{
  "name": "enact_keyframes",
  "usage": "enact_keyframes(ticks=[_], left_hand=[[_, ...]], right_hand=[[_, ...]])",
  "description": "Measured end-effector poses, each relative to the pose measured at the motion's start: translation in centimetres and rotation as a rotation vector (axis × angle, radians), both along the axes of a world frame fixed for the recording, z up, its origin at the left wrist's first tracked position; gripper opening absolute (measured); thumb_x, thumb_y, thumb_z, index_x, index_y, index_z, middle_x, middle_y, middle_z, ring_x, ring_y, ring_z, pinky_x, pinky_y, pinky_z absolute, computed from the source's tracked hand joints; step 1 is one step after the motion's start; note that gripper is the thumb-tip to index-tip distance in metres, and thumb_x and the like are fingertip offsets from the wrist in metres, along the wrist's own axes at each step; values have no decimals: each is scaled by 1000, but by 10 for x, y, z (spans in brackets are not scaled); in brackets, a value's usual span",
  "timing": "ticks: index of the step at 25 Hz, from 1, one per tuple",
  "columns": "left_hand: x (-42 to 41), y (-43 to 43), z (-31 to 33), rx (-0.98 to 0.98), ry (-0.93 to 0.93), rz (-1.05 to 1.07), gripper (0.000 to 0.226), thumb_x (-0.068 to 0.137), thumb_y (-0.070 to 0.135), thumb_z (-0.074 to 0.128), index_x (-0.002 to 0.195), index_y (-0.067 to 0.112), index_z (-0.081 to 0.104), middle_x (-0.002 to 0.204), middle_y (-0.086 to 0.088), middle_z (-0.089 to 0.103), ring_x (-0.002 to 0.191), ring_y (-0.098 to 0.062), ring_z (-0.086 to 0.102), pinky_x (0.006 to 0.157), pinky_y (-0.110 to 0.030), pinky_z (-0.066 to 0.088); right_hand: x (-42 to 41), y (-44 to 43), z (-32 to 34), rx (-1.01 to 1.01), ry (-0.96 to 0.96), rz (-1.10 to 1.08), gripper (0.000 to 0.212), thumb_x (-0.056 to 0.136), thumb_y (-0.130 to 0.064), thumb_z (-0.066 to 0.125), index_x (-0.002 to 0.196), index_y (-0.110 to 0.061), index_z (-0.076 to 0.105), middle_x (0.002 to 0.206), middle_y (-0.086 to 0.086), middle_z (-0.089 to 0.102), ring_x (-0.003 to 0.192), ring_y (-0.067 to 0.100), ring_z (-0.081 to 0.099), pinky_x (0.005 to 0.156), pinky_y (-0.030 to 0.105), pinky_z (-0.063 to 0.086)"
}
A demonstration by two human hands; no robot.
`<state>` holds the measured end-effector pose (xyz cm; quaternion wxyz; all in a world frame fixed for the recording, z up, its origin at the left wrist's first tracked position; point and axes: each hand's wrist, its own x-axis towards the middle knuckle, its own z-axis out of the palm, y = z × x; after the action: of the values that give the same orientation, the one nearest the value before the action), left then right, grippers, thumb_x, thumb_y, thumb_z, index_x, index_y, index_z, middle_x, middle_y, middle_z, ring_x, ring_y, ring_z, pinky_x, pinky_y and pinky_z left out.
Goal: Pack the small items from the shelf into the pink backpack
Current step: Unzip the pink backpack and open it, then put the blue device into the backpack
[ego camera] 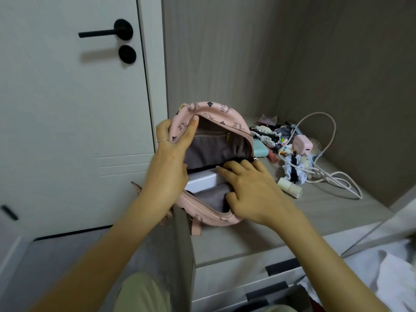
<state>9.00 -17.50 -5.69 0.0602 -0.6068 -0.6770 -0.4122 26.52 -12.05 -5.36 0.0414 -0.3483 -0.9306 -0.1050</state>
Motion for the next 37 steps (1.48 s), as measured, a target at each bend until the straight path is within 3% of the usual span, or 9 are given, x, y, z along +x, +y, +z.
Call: enact_keyframes(ticks=[2, 10, 14, 18, 24, 29, 31, 34, 37], left_hand=[[2, 1, 3, 21, 25, 26, 106, 65, -25, 52, 145, 38, 21, 132, -12, 24, 73, -25, 52, 62, -42, 54], [10, 5, 6, 26, 63, 123, 107, 66, -25, 51, 147, 37, 17, 130, -17, 25, 63, -26, 50, 56, -43, 54], [13, 5, 3, -13, 124, 121, 103, 67, -23, 48, 148, 34, 17, 130, -15, 22, 64, -26, 48, 55, -45, 53], [8, 1, -4, -4, 160, 110, 106, 66, -22, 54, 147, 35, 16, 127, -1, 14, 65, -23, 43, 53, -41, 53], [7, 2, 2, -53, 135, 109, 110, 67, -22, 52, 147, 39, 9, 130, -9, 16, 63, -29, 50, 55, -45, 53], [9, 5, 2, -57, 154, 127, 110, 67, -22, 52, 148, 37, 7, 130, -9, 14, 62, -28, 51, 55, -45, 53], [8, 6, 4, -57, 151, 129, 109, 68, -22, 53, 148, 37, 7, 131, -14, 18, 62, -28, 50, 55, -45, 53], [8, 6, 6, -58, 140, 114, 108, 68, -21, 53, 148, 36, 8, 132, -15, 19, 64, -29, 50, 55, -45, 52], [3, 6, 5, -42, 110, 107, 110, 68, -21, 54, 147, 39, 8, 133, -16, 20, 66, -30, 50, 56, -44, 53]], right_hand=[[-7, -2, -2, 14, -20, -3, 61, 76, -37, 38, 135, -20, 43, 130, 0, 45, 117, 21, 40, 99, 30, 24], [-10, -2, -4, -6, -9, 72, 61, 70, -32, 46, 126, -10, 47, 121, 8, 58, 111, 27, 49, 98, 31, 29], [-1, -16, -20, 23, 21, 78, 74, 73, -35, 29, 144, -15, 33, 150, 9, 37, 135, 22, 34, 114, 33, 15], [3, -29, -30, 63, 84, -195, 79, 73, -37, 13, 146, -9, 30, 131, 25, 52, 136, 33, 30, 116, 42, 10], [-2, -24, -24, 12, 183, -272, 78, 64, -31, 29, 141, -19, 29, 129, 6, 47, 132, 24, 24, 105, 41, -1], [-2, -23, -16, 68, 105, -286, 78, 66, -32, 31, 142, -15, 37, 121, 12, 51, 126, 30, 31, 106, 46, -7], [-5, -18, -9, 51, 61, -282, 66, 71, -30, 38, 135, -14, 45, 116, 11, 52, 123, 30, 33, 109, 47, -5], [-2, -17, 0, -4, 21, -260, 64, 81, -30, 45, 142, -17, 37, 129, 9, 48, 131, 26, 27, 113, 47, -1], [9, -19, -1, 43, 93, -180, 48, 82, -35, 39, 126, -23, 56, 118, 0, 59, 123, 18, 40, 104, 33, 26]])
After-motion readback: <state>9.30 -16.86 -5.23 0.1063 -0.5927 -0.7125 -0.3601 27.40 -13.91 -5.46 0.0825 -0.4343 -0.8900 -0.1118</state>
